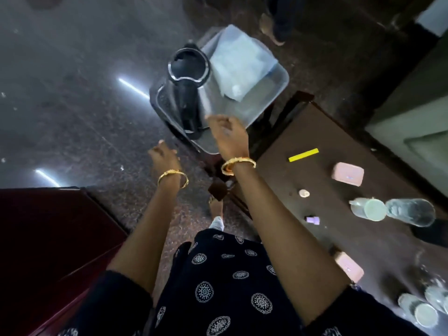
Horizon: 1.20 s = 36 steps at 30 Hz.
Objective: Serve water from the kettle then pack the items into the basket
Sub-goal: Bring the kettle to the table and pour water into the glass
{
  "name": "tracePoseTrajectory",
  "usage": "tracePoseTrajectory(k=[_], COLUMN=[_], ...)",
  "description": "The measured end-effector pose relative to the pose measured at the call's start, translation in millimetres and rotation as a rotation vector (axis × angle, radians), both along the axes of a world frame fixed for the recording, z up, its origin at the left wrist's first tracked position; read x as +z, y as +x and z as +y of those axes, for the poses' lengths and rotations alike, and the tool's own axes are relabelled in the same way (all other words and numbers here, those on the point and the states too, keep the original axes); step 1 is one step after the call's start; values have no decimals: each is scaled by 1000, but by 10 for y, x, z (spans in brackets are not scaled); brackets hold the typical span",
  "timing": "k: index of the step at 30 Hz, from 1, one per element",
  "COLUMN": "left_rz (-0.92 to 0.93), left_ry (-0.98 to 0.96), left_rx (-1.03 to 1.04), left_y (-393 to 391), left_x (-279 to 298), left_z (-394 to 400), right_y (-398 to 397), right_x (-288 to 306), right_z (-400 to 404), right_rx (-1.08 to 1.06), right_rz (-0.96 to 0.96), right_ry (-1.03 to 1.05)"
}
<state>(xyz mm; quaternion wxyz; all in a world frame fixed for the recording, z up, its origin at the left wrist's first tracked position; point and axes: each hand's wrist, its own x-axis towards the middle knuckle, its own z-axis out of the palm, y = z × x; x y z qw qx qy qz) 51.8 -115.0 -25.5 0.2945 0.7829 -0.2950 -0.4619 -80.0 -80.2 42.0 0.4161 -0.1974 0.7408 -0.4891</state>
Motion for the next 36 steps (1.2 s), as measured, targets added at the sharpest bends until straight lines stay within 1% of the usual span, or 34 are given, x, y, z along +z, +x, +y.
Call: tracePoseTrajectory(k=[2, 3, 5, 8, 10, 13, 15, 18, 21, 23, 25, 27, 28, 29, 30, 31, 32, 33, 34, 35, 36], left_rz=[15, 60, 194, 326, 380, 379, 310, 186, 158, 212, 324, 404, 403, 372, 274, 110, -100, -289, -398, -439, -440], left_ry=[117, 148, 233, 410, 458, 400, 343, 356, 349, 349, 336, 348, 361, 364, 350, 318, 266, 191, 94, -22, -148], left_rx=[-128, -167, -177, -236, -256, -232, -207, -200, -153, -157, -118, -87, -97, -117, -150, -194, -225, -222, -204, -192, -213], left_y=[78, 59, 21, -35, -80, -157, -202, -216, -242, -251, -267, -289, -290, -313, -336, -378, -442, -506, -622, -721, -842], left_x=[-94, -119, -111, -155, -179, -238, -301, -387, -406, -387, -356, -344, -328, -311, -290, -259, -200, -129, -24, 68, 158], left_z=[-209, -279, -377, -430, -479, -546, -569, -602, -606, -581, -560, -547, -538, -524, -505, -469, -421, -368, -277, -179, -42], right_y=[135, 171, 269, 389, 453, 501, 460, 330, 181, 96, -5, -131, -195, -274, -353, -435, -515, -580, -653, -701, -755], right_x=[17, 20, -4, -104, -152, -203, -239, -220, -98, 14, 144, 280, 347, 421, 491, 558, 614, 647, 681, 696, 705], right_z=[-288, -392, -562, -702, -748, -746, -717, -654, -596, -521, -394, -220, -130, -21, 99, 235, 380, 515, 682, 822, 987], right_rx=[41, 70, 120, 61, 8, -88, -159, -212, -235, -248, -268, -285, -278, -267, -254, -254, -268, -284, -308, -328, -356], right_rz=[-109, -147, -228, -320, -324, -316, -235, -122, -134, -169, -228, -282, -303, -317, -327, -337, -350, -361, -366, -362, -352], right_ry=[61, 89, 154, 162, 136, 105, 98, 75, 40, 43, 28, -34, -75, -108, -125, -126, -120, -108, -96, -84, -72])
